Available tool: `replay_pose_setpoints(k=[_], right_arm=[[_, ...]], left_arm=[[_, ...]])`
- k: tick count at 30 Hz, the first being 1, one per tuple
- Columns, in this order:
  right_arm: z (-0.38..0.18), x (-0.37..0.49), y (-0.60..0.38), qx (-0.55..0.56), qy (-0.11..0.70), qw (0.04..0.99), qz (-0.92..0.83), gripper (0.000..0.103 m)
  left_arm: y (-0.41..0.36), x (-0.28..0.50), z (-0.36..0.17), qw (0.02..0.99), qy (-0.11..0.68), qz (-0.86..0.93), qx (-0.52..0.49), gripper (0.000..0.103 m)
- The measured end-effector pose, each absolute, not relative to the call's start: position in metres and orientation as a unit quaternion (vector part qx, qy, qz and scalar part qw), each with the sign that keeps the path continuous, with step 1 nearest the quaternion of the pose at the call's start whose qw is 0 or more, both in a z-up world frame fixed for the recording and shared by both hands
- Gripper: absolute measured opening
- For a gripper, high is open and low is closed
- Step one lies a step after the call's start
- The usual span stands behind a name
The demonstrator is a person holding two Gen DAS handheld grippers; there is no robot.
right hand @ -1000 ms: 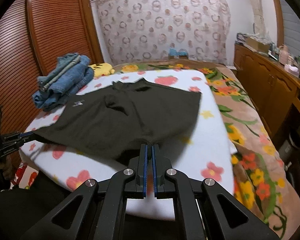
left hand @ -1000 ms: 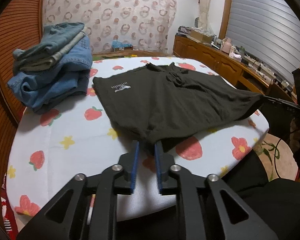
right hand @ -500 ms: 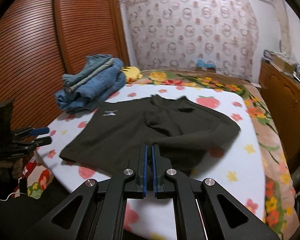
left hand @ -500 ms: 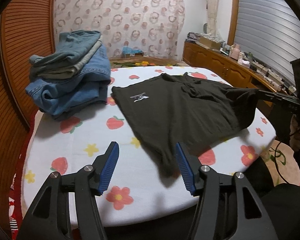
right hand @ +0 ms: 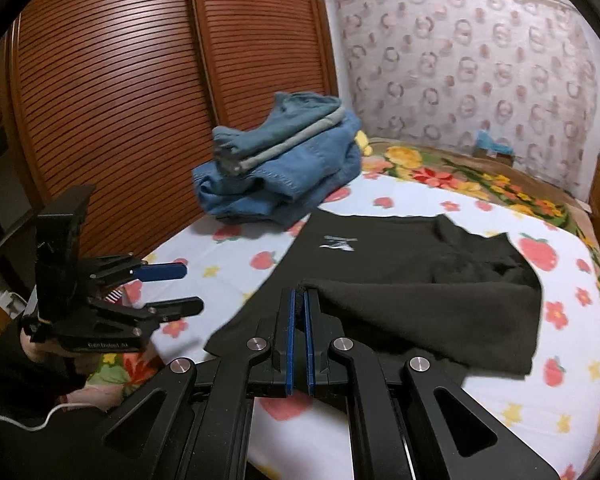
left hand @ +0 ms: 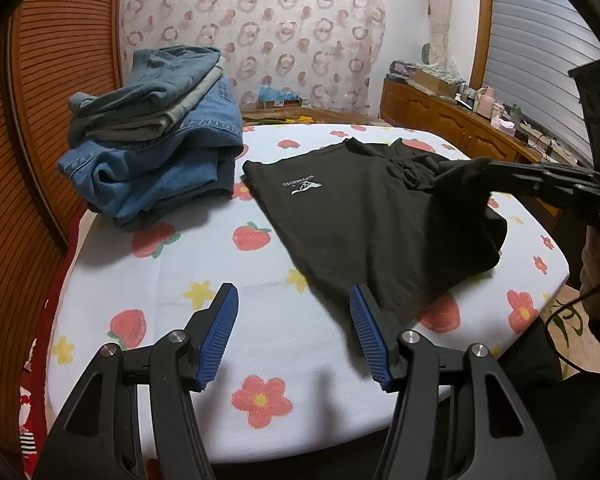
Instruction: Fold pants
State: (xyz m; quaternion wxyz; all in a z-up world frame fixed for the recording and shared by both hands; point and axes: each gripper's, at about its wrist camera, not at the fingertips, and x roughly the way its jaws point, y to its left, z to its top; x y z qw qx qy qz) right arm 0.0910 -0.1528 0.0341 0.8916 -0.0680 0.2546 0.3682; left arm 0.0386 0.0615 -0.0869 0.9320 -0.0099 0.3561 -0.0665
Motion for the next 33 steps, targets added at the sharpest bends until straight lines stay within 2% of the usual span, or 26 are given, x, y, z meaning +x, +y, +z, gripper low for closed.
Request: replay_pose_setpoints(k=[10,15,17,18,25,28,33], right_arm=[[0.017,0.113,-0.145,-0.075,0.278,0.873,0.394,0.004],[0.013,0.115,-0.157,-0.082,0.285,0.879,0.374,0.012],[0.014,0.116,-0.166,-0.081,0.281,0.884,0.364,0.026],[0.016,0.114,-0.169,-0.080,0.279,0.887,0.360,0.028],[0.015,0.100,-0.201,-0.073,0.261,0.911,0.311,0.032],[0.008,0.113,-0.224,-0.065,0.271,0.921,0.271,0.037],[-0.003,0.142,-0.252,-0.054,0.281,0.935,0.208,0.038]], left_arm=[[0.072,0.038,-0.094,0.931,0.360,-0.053,-0.022,0.059],[0.067,0.044,-0.093,0.932,0.359,-0.058,-0.016,0.059],[0.060,0.047,-0.091,0.932,0.357,-0.064,-0.011,0.059],[0.058,0.049,-0.091,0.932,0.356,-0.066,-0.010,0.059],[0.038,0.064,-0.089,0.931,0.354,-0.094,-0.003,0.059],[0.030,0.071,-0.090,0.928,0.356,-0.107,-0.004,0.059],[0.018,0.079,-0.091,0.927,0.359,-0.104,0.002,0.059]])
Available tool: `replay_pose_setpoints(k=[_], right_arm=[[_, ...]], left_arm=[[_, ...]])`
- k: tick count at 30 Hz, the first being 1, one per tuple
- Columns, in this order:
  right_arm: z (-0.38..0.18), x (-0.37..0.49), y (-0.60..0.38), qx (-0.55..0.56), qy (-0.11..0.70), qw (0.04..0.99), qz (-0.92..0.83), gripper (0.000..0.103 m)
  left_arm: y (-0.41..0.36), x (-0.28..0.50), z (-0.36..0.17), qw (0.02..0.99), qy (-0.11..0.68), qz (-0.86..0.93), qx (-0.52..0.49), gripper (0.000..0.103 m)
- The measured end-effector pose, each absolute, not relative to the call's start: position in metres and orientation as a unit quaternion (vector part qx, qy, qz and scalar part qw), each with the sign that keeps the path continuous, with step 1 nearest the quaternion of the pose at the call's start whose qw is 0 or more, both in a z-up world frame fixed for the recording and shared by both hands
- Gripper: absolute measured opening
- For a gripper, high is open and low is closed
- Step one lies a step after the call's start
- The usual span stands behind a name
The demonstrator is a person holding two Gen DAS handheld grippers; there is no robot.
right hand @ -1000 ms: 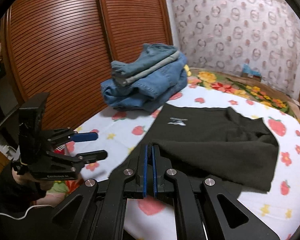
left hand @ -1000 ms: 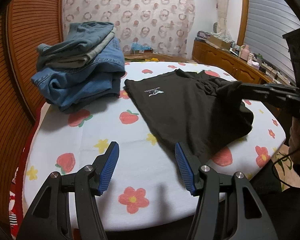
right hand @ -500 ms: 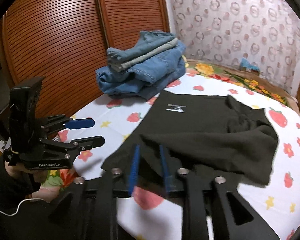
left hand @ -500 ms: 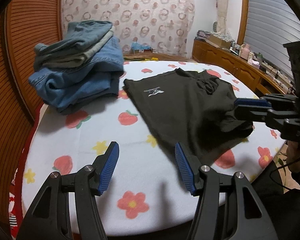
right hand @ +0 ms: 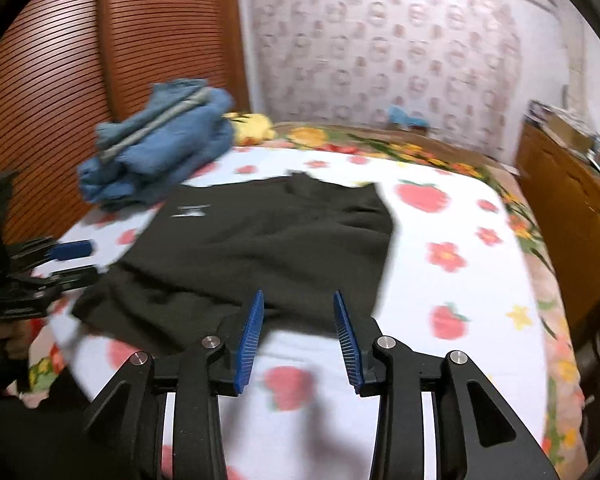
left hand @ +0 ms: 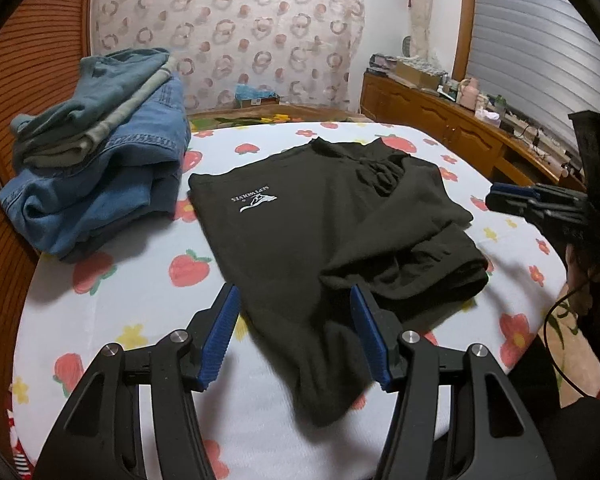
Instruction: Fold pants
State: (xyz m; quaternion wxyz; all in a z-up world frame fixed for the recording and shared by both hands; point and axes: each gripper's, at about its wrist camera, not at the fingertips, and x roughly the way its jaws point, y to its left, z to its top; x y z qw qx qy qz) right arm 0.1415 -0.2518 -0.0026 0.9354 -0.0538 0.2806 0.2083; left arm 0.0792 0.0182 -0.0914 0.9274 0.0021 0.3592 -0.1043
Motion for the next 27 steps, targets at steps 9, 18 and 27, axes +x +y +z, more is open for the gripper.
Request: replay_pose_setpoints(k=[9,18,27], right_arm=[[-0.018,0.171,-0.253,-0.031,0.330,0.925,0.185,0.039],[-0.016,0.170,-0.252,-0.034,0.338,0.922,0.187,0.039],[-0.021,0.169,-0.255,-0.052,0.338,0.919,0.195,0.019]], left_arm=[[0.011,0.087,-0.089,0.926,0.358,-0.119,0.000,0.058],[0.008,0.099,-0.095,0.920,0.370,-0.129,-0.002,0.042],[0.000,0.100,-0.106,0.912,0.385,-0.143,-0.001,0.033]])
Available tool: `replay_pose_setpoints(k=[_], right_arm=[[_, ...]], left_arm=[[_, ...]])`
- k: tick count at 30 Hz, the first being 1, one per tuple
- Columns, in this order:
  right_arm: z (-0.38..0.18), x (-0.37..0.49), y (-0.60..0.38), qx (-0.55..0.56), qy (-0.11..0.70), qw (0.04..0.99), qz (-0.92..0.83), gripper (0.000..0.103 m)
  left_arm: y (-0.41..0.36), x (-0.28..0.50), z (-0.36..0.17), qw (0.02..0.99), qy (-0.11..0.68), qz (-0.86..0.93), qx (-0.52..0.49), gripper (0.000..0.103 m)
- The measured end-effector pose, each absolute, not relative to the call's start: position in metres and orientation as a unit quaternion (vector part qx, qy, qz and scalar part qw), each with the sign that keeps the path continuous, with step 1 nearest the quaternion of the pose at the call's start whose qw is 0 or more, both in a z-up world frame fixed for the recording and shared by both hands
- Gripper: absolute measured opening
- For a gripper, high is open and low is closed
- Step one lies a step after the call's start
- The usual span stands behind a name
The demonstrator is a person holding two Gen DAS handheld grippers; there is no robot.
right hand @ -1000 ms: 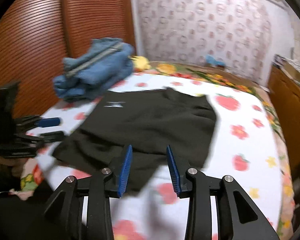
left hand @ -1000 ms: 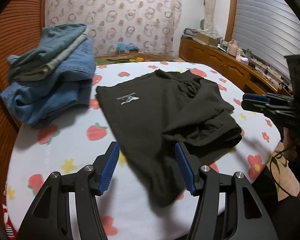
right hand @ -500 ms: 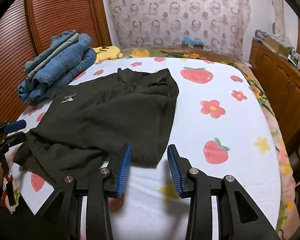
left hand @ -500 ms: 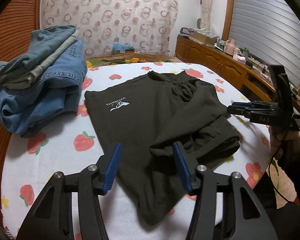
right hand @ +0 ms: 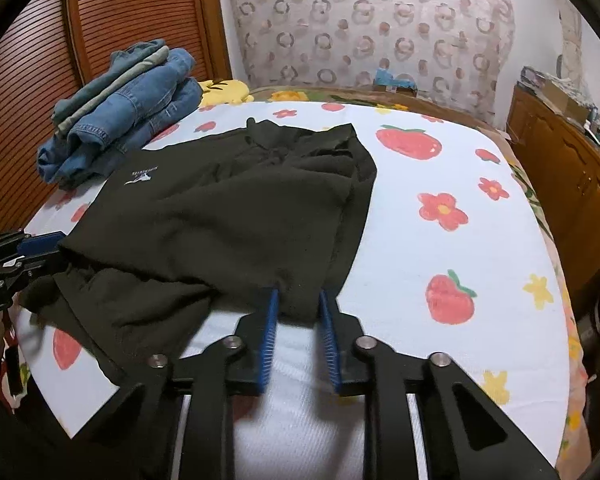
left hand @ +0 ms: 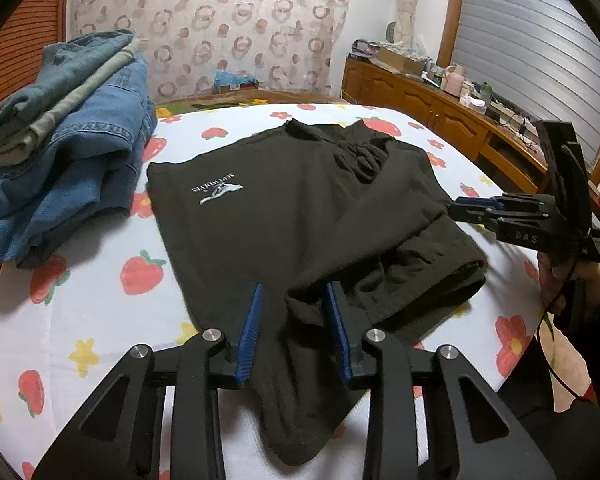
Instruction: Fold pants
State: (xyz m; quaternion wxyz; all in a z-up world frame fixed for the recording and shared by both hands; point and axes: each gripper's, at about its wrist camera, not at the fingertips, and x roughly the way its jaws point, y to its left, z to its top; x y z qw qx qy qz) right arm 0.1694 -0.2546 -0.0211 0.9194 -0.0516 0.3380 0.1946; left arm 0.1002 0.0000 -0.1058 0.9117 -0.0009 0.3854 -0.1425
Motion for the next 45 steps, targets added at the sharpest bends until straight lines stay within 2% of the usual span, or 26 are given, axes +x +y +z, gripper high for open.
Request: replay_pose_setpoints(k=[2,6,9,19,21,23,35,45], right_arm=[[-0.021,0.170,-0.256,-0.047,0.338,0.919,0.196,0.014],[-0.022,0.170,-0.259,-0.037,0.338,0.919,0.201,0.009],[-0.021,0.169,-0.260,-0.035,0.332,0.921,0.202,0.008],[0.005,0.170,-0.252,-0.047,0.299,0.932,0.198,0.008],[0.004,0.171,-0.251,-0.041,0.307,0.929,0.204,0.013],[0.002,0.165,-0.252,-0.036,0.306,0.929,0.203,0.023],[-0.010,0.101,-0.234,-0.055,0.314,0.909,0.267,0.025],[-0.024,0.095,-0.223,-0.101,0.321,0.906,0.255,0.025]], left_arm=[[-0.001,0.100,-0.106,0.911,0.386,-0.147,0.000,0.031],[-0.004,0.096,-0.105,0.911,0.382,-0.155,-0.001,0.012],[-0.007,0.088,-0.096,0.913,0.372,-0.165,0.003,0.009],[-0.008,0.060,-0.059,0.926,0.328,-0.185,-0.006,0.007],[-0.005,0.062,-0.063,0.926,0.334,-0.176,-0.003,0.007],[-0.001,0.063,-0.067,0.925,0.338,-0.171,-0.007,0.007],[0.010,0.066,-0.099,0.915,0.373,-0.150,-0.023,0.007],[0.012,0.066,-0.105,0.913,0.378,-0.149,-0.026,0.007]])
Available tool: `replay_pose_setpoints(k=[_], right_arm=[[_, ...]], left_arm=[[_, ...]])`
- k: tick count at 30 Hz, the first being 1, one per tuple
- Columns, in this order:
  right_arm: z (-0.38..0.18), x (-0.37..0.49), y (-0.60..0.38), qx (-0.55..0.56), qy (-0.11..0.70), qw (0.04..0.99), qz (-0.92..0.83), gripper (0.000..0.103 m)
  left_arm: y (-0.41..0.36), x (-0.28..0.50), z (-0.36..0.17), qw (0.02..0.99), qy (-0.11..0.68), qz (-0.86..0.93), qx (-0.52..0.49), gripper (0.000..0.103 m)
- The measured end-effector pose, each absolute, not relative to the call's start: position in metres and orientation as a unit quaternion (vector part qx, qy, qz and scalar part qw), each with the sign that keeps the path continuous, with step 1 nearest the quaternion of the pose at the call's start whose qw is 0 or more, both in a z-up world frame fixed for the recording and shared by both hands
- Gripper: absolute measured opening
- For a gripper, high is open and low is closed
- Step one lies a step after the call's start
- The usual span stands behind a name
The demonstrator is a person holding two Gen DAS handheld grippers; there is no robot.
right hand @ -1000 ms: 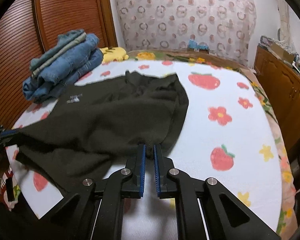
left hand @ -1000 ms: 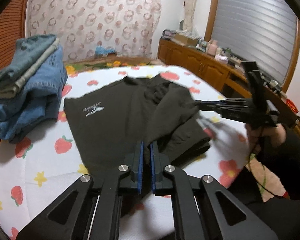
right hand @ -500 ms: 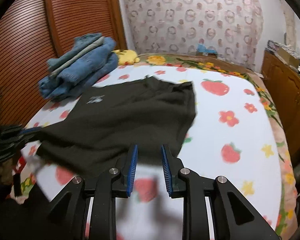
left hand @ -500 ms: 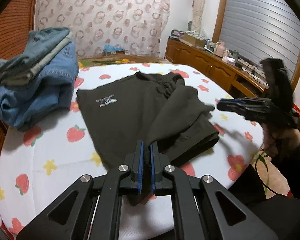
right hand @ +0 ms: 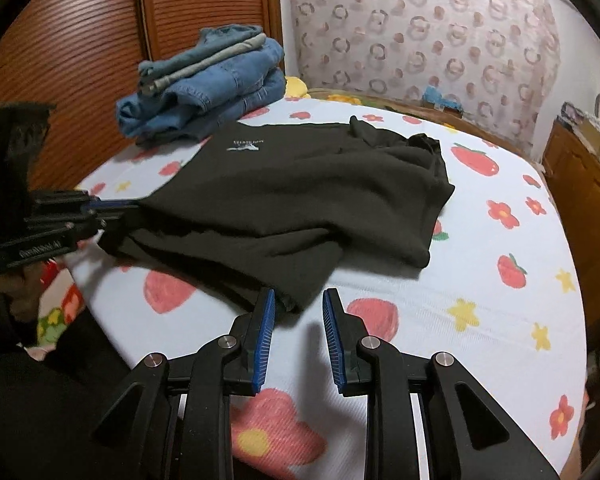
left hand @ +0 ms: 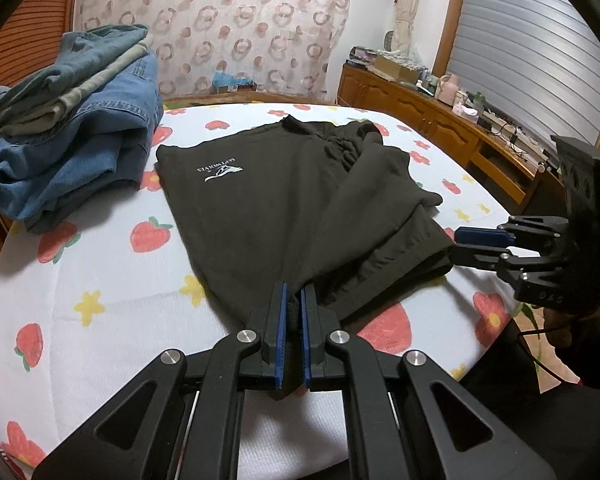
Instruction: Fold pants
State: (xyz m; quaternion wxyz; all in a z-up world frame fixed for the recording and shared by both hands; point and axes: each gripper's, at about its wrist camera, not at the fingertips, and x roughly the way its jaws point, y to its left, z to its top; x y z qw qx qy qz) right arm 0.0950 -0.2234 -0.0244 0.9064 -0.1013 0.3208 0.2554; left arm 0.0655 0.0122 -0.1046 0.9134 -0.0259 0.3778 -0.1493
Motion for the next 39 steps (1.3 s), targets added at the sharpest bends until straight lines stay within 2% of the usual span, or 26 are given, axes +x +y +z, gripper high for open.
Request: replay_pose_setpoints(k=[2,3,4,6,17,24,38,39], right_arm=[[-0.022,0.099,-0.222,-0.099,0.321,0.908,0.250,0.024],[-0.020,0.099,-0.221,-0.092,0.317,0.909,0.253,0.016],[-0.018,0.098,-0.219,-0.088,0.314,0.909,0.261,0.004],[-0.014,0.093,-0.218,-0.089,0.302,0.912,0.264,0.002],[-0.023,0.081,-0.230,-0.076,0.310,0.907,0.277,0.000],[-0.018,0.086,-0.230,-0.063,0.304,0.910,0.277,0.000],[-0.019,0.091,-0.237,-0.051,0.306,0.912,0.268,0.000],[-0.019,0.092,-0.238,-0.050,0.306,0.913,0.266,0.000]], left_arm=[[0.012,0.065,-0.104,0.914,0.377,-0.150,-0.026,0.007],[0.012,0.065,-0.104,0.914,0.377,-0.150,-0.027,0.007],[0.012,0.066,-0.104,0.914,0.376,-0.151,-0.027,0.007],[0.012,0.064,-0.104,0.914,0.375,-0.151,-0.027,0.007],[0.014,0.059,-0.107,0.914,0.377,-0.148,-0.039,0.007],[0.017,0.039,-0.085,0.924,0.348,-0.151,-0.043,0.007],[0.031,0.046,-0.110,0.912,0.389,-0.122,-0.048,0.008],[0.031,0.046,-0.109,0.912,0.388,-0.121,-0.050,0.012]])
